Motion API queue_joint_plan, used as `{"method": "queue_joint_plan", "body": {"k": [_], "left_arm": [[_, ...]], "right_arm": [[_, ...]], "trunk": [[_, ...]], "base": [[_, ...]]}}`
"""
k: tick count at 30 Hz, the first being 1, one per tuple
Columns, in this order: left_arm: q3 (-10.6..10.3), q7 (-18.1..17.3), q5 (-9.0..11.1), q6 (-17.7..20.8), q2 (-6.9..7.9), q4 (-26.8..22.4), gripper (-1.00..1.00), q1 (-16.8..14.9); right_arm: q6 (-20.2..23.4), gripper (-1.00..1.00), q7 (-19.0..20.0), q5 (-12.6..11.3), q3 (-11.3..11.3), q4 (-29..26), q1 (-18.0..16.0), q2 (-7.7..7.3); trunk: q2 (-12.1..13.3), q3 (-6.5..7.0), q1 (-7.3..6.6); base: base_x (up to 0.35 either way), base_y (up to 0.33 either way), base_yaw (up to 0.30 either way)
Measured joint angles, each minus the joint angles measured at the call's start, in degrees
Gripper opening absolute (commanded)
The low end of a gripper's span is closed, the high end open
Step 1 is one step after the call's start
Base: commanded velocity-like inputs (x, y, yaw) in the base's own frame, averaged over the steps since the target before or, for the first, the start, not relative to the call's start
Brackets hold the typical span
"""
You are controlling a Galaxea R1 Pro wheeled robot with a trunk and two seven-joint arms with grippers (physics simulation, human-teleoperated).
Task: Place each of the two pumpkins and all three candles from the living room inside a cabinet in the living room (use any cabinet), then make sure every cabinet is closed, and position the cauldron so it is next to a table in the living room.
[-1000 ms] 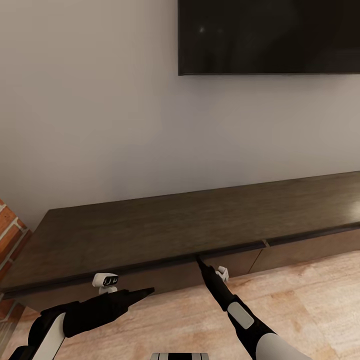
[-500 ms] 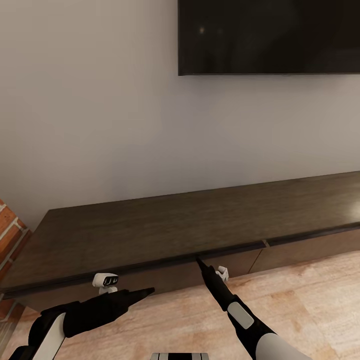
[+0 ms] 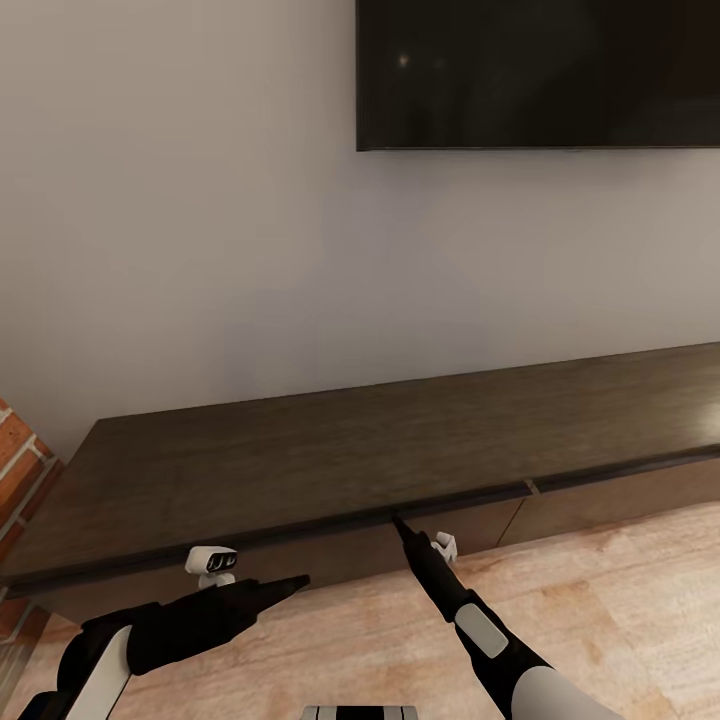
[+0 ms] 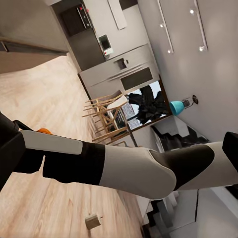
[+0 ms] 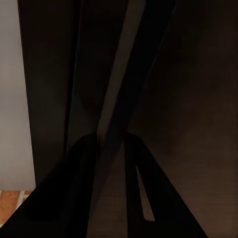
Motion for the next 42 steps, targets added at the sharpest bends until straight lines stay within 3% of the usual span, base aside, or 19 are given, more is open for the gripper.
{"method": "queue_joint_plan", "body": {"k": [14, 20, 35, 42], "left_arm": [[-0.09, 0.02, 0.00, 0.00, -0.10, -0.01, 1.00, 0.01], [-0.11, 0.02, 0.00, 0.00, -0.17, 0.00, 1.00, 0.00], [-0.09, 0.03, 0.00, -0.06, -0.19, -0.02, 1.00, 0.02], [-0.28, -0.07, -0.01, -0.27, 0.24, -0.04, 1.00, 0.46]], "right_arm": [[-0.03, -1.00, -1.50, -0.53, -0.92, -0.81, -0.02, -0.03], [-3.11, -1.00, -1.39, -0.28, -0.69, -0.49, -0.01, -0.01], [-3.69, -1.00, -1.49, -1.04, -2.32, -0.38, -0.03, -0.05], [-3.63, -1.00, -1.74, -0.58, -2.74, -0.38, -0.17, -0.04]], "trunk": [[0.00, 0.00, 0.03], [0.00, 0.00, 0.03], [0.00, 0.00, 0.02], [0.01, 0.01, 0.00]], "base": [[-0.151, 0.000, 0.000], [-0.225, 0.000, 0.000], [-0.195, 0.000, 0.000], [0.000, 0.000, 0.000]]}}
